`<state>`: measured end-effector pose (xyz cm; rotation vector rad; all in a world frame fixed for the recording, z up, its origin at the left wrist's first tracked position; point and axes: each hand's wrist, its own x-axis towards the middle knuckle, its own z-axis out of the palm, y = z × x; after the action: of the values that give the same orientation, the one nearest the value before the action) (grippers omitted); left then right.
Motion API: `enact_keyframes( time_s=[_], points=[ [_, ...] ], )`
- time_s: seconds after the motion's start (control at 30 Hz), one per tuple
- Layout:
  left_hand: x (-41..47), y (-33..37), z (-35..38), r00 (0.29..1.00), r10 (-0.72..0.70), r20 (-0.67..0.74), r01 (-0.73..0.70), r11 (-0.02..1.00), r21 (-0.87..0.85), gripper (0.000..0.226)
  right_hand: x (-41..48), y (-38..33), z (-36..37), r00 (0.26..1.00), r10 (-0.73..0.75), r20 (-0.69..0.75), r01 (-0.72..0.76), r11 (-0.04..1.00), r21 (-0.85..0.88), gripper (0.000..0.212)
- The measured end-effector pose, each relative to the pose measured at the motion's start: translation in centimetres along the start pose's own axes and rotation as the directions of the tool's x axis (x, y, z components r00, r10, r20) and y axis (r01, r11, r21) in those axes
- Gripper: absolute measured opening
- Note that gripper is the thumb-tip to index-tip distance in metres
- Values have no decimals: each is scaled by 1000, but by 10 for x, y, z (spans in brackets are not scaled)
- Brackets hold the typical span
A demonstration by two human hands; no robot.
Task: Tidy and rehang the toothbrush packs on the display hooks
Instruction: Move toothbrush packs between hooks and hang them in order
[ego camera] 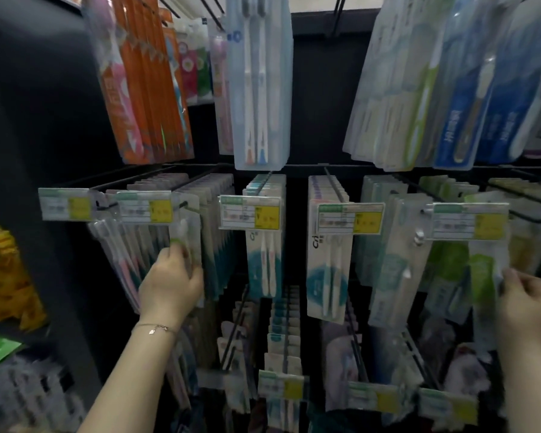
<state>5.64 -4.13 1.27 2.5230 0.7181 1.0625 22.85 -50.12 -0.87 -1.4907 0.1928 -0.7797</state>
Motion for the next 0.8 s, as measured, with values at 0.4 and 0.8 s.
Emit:
enact_keyframes(
  time_s=[0.4,0.8],
  points=[
    [7,-1,7,996,-84,26,87,983,-161,43,-30,-16,14,994,-107,-13,101,964,-247,30],
    [-2,12,11,983,-185,11,174,899,-401,27,-23,-16,11,996,88,14,-84,978,-192,34]
  ],
)
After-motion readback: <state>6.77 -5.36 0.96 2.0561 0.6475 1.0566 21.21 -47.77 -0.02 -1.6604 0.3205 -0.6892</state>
